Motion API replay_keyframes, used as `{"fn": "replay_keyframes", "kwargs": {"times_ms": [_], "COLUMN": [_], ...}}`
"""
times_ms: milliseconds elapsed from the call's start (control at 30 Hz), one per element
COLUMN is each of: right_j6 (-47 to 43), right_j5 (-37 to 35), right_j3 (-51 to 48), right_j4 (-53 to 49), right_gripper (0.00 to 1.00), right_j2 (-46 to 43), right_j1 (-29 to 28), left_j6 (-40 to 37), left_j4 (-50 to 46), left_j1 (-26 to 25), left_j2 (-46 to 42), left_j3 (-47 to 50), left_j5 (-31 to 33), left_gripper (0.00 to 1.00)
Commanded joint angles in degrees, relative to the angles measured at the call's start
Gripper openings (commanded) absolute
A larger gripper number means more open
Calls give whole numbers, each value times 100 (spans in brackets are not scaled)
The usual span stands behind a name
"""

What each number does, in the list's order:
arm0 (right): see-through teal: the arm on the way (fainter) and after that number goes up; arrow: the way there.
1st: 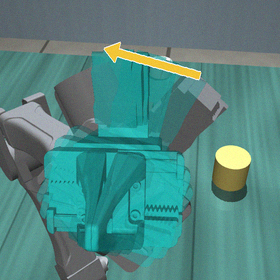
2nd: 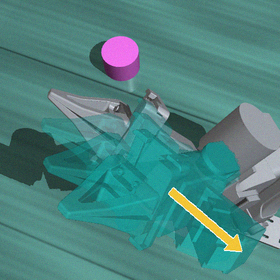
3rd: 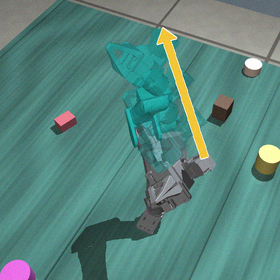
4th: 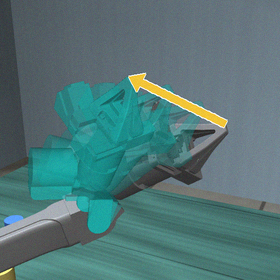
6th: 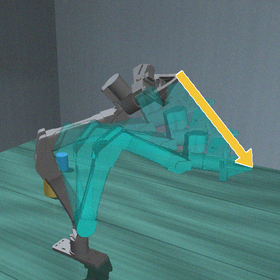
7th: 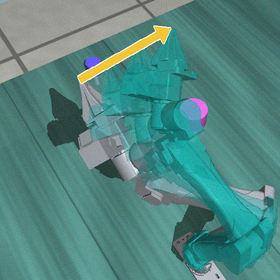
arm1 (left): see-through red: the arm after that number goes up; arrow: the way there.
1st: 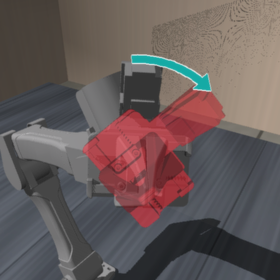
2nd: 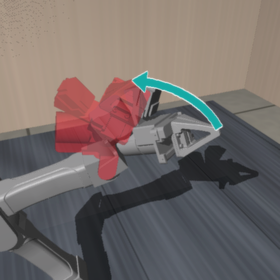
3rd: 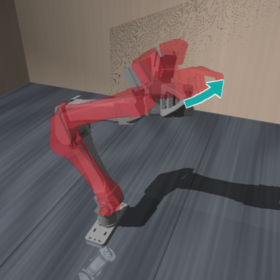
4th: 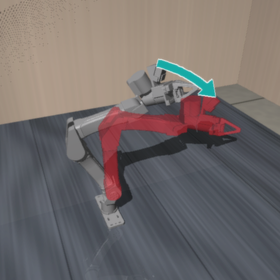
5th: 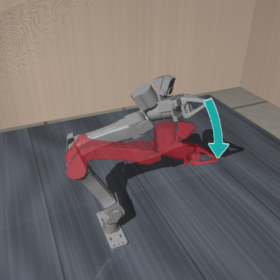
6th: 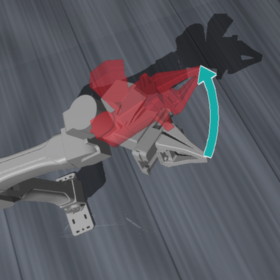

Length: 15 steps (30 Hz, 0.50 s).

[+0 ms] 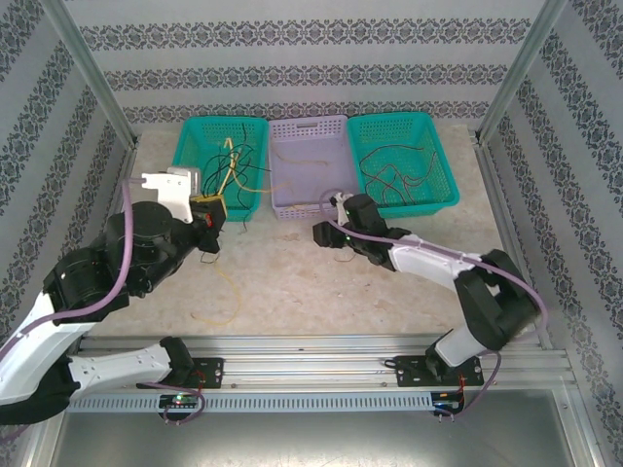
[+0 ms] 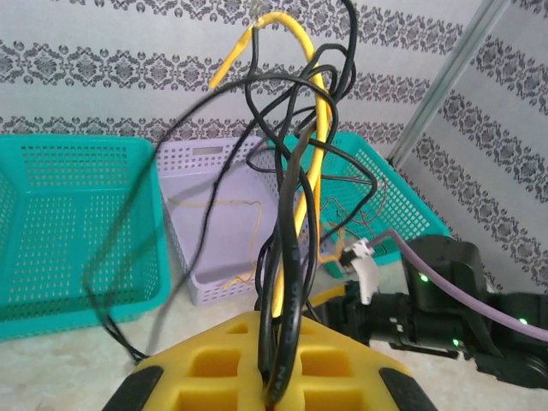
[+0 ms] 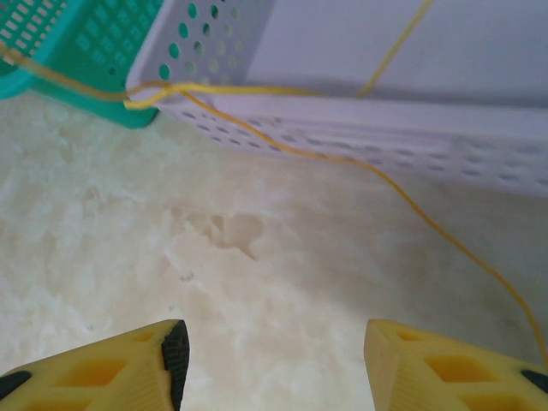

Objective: Untangle the cables

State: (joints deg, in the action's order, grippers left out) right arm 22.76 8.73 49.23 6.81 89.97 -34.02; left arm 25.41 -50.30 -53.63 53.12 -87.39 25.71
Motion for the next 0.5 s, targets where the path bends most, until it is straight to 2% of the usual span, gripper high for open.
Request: {"fn": "replay_keyframes", "kwargs": {"times_ms": [0,100,200,300,467], "right_j6": [-31,-100,-570,-763,-966], "right_j5": [326,663,188,-255,-225], "right_j3": [388,522,570,326,-182], "right_j4": [446,886,1064,1461,2216], "right_gripper": [56,57,58,59,61], "right_j2": [319,238,-109,-505,-1114], "right_j1": [-72,-257,-659,-798,-849], "left_j6": [-349,-430,-310,-193,-67], "left_j4": [-281,-375,-454,-350,-131], "left_j1": [-51,-51,-51,-51,-51], "left_j2": [-65,8,176,238,237], "left_j3": [-510,-698,-620,-344,57], "left_j5": [44,-140,-482,-671,-861], "left_gripper": [0,0,0,0,0]}}
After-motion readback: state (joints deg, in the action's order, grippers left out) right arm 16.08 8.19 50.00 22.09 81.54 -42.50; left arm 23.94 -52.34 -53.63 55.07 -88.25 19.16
